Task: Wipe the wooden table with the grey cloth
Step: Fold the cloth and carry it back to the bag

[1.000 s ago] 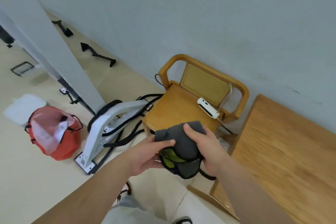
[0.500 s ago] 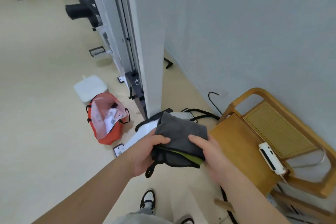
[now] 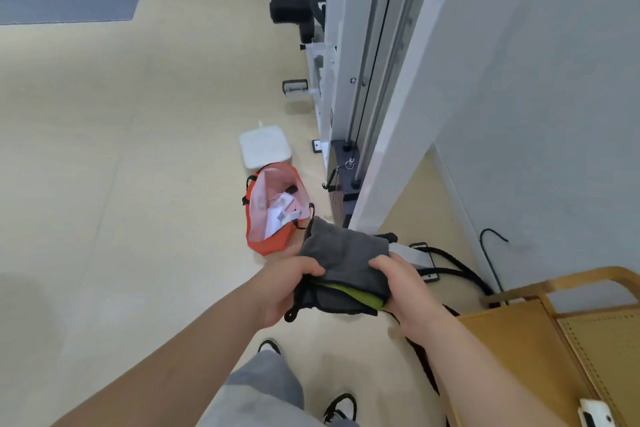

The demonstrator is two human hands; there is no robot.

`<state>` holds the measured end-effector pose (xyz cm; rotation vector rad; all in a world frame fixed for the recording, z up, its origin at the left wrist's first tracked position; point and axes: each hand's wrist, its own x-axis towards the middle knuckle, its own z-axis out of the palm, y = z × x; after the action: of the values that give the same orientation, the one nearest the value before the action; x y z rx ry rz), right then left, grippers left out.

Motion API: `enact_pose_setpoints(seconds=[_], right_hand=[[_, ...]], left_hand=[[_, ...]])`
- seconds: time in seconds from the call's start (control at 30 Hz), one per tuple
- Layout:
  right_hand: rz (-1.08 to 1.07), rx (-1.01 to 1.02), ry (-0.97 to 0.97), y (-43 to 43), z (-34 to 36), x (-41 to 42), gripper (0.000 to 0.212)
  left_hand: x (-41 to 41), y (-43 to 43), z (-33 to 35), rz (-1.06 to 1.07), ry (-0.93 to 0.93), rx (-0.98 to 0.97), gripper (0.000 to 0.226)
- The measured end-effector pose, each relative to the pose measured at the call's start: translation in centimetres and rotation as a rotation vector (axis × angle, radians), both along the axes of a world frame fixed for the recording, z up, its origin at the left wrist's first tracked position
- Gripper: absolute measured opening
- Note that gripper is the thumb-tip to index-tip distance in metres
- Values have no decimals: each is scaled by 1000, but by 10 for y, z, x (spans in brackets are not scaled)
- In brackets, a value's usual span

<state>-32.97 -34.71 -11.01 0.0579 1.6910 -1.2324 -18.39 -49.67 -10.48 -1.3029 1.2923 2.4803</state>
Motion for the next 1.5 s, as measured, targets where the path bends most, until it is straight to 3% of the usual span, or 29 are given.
enact_pose_setpoints(seconds=[0.23,0.53,0.7,0.83,1.07,1.3,1.5], right_hand=[[124,37,23,-122,-1,-2,27],[133,47,103,-312,-4,-20,22],[176,-16,79,-382,9,-47,31],[206,-38,56,-431,4,-71,19],[101,-9,-42,-545,-37,-106,25],[-114,94,0,-717,-121,-166,22],[-261,191,7,-804,-172,-197,23]], left_hand=[[13,-110,-9,109,-60,-3,49],[-11,-304,-10,45,-93,-83,46],[-36,-379,4,-11,-103,-137,43],[-60,-432,1,-28,-153,-190,36],[-122,-565,-24,-137,-237,-270,25],[-225,-757,-111,-364,-272,-373,21],[-281,-844,-172,-575,-246,-409,32]])
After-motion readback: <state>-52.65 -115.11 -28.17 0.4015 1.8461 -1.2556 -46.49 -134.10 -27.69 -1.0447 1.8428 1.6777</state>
